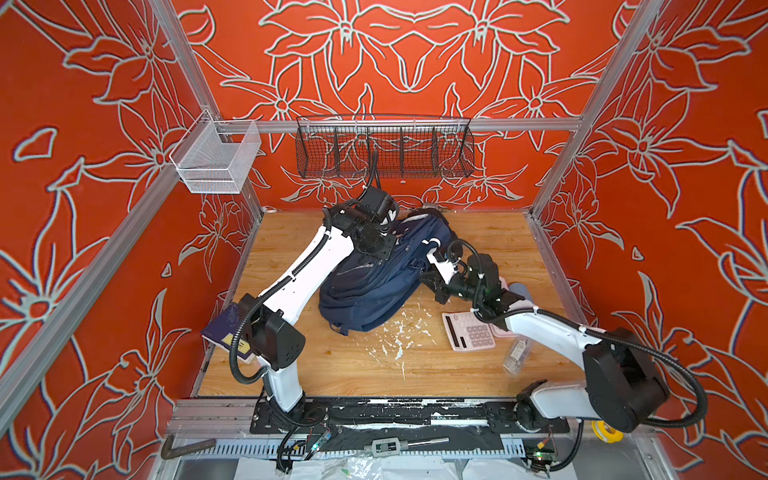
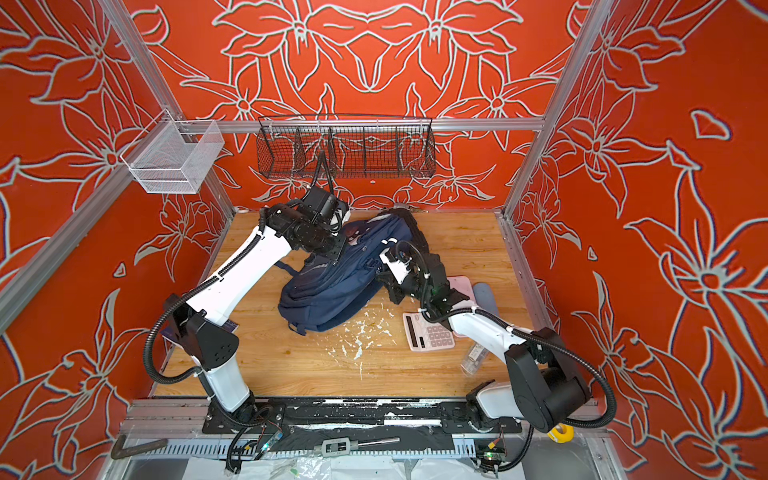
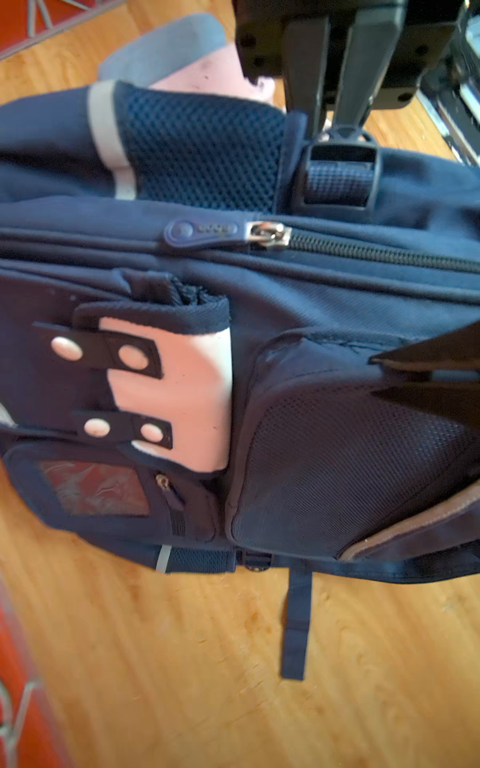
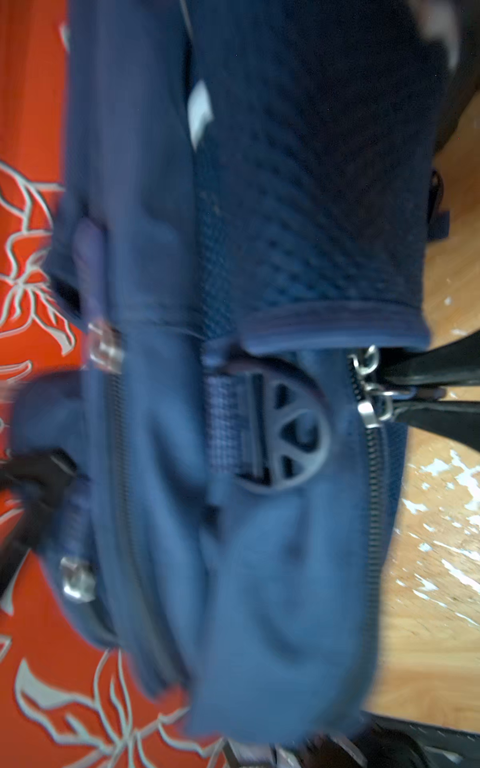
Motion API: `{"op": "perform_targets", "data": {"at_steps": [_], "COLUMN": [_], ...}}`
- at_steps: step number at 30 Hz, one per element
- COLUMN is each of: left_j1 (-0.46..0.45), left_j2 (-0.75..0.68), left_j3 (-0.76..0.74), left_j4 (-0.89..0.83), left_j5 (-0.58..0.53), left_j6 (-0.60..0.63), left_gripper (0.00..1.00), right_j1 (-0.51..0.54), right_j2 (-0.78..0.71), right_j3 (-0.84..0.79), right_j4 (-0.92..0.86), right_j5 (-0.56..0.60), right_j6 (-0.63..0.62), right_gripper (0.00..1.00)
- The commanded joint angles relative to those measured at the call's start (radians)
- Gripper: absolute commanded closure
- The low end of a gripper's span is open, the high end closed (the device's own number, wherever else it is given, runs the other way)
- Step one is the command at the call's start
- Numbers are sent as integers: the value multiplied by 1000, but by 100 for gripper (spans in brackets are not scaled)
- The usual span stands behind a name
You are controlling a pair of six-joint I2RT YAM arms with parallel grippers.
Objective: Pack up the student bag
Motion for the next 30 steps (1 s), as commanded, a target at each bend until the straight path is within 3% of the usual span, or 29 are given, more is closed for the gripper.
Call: {"op": "perform_targets", "data": {"at_steps": [1, 3, 9, 18, 24, 30], "left_j1": [7, 7, 24, 68, 67, 67], "left_j2": [-56, -62, -14, 24, 97, 109], "left_j3": [-53, -97, -80, -59, 4, 46], "left_j4": [71, 145, 280, 338, 312, 254], "left_j5": [130, 151, 70, -21, -42, -23], "left_j6": [-207, -293, -442, -558, -596, -602], "left_gripper": [100, 100, 100, 100, 100, 100], "right_j1": [-3, -2, 39, 162, 276, 288], "right_j2": [27, 42, -12, -86, -47, 12], "right_j3": [152, 205, 201, 192, 216, 260], "right_j4": [-288, -359, -429, -495, -448, -439], "right_j5": [105, 73, 0, 95, 136, 234], "right_j6": [-83, -90, -56, -15, 59, 164], "right_gripper": [100, 100, 100, 100, 100, 100]}}
